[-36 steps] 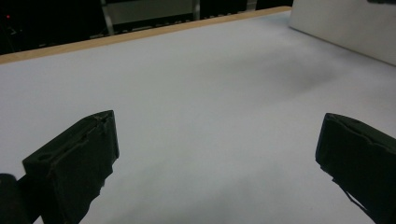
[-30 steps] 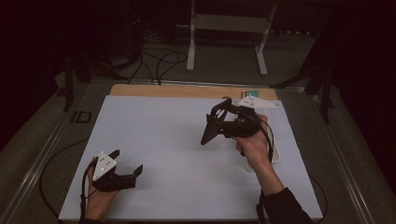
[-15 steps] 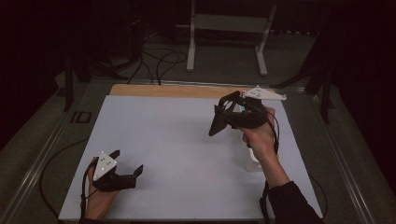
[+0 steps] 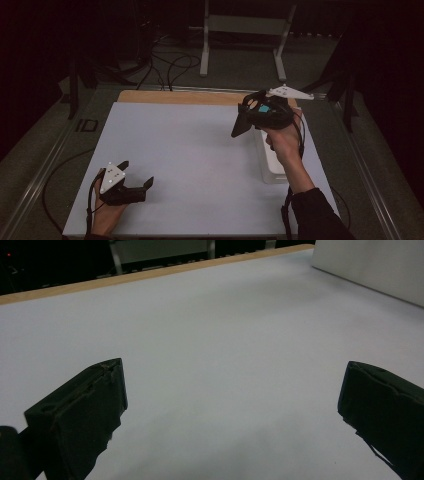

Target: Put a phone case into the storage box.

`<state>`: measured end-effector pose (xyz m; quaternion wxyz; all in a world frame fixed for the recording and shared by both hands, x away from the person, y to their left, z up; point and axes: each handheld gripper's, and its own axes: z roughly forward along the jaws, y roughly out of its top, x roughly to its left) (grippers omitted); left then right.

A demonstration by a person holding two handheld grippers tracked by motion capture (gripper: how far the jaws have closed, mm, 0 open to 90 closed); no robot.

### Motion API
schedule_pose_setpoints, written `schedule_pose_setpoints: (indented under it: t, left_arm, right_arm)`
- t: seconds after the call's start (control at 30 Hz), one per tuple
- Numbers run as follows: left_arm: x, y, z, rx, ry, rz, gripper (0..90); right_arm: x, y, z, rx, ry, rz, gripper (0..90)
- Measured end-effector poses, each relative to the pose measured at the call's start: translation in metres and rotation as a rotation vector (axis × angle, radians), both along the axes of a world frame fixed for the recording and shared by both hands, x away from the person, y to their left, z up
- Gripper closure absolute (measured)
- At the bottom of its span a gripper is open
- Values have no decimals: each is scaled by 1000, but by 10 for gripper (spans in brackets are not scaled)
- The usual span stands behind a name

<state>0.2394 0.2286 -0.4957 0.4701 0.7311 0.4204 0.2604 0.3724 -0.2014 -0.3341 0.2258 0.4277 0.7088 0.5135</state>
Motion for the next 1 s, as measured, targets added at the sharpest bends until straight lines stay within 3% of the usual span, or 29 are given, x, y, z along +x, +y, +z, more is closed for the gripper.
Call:
schedule_pose_setpoints:
  t: [1.0]
  left_arm:
    - [0, -1, 0, -4, -2, 0, 0]
  right_arm:
    - [31, -40, -1, -39, 22, -169, 142]
